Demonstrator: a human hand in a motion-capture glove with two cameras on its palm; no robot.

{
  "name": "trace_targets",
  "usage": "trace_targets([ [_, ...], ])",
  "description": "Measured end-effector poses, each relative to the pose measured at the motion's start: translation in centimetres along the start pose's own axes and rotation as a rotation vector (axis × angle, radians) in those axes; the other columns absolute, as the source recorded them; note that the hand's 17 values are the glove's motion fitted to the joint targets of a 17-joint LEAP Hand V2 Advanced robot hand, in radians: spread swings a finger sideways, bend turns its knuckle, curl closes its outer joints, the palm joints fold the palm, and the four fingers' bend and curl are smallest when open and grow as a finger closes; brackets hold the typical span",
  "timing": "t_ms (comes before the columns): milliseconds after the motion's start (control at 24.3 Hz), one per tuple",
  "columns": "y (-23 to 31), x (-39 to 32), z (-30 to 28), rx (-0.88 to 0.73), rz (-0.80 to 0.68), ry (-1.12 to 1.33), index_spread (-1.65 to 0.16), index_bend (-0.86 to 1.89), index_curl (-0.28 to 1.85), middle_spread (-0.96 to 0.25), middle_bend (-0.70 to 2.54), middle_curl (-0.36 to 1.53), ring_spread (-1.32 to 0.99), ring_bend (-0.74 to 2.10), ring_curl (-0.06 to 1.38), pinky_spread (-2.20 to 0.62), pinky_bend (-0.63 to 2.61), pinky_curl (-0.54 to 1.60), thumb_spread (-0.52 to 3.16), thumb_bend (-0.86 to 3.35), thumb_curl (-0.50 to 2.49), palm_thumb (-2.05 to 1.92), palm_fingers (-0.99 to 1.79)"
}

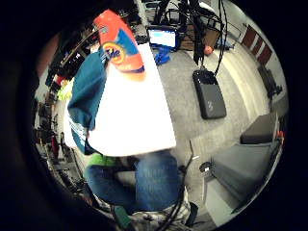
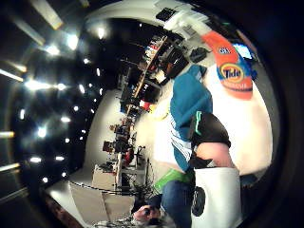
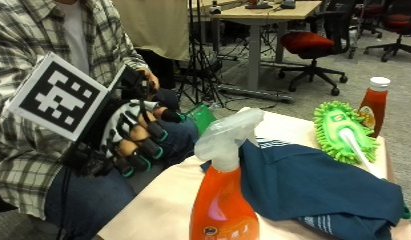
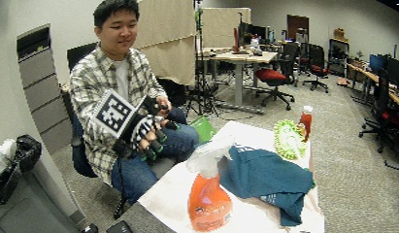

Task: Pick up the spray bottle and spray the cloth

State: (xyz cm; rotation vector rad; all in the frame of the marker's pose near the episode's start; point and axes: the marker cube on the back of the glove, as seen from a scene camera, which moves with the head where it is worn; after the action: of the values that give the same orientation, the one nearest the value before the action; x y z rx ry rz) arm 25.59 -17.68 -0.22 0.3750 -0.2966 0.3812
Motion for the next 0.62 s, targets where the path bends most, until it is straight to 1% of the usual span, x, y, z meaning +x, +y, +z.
trace_targets([
  [288,-6.5,3.9,1.4,0.045,0.006,-0.092,-0.22,0.16,0.27,0.03,0.20,0.28,0.07,0.41,0.24,0.18,0.24,0.27,1.09,0.23,0.40,0.71,0.37],
  [617,-11.1,4.8,2.7,0.088,0.004,-0.197,-0.23,0.15,0.28,0.00,0.20,0.31,0.01,0.44,0.27,0.15,0.23,0.29,1.04,0.18,0.44,0.77,0.49],
])
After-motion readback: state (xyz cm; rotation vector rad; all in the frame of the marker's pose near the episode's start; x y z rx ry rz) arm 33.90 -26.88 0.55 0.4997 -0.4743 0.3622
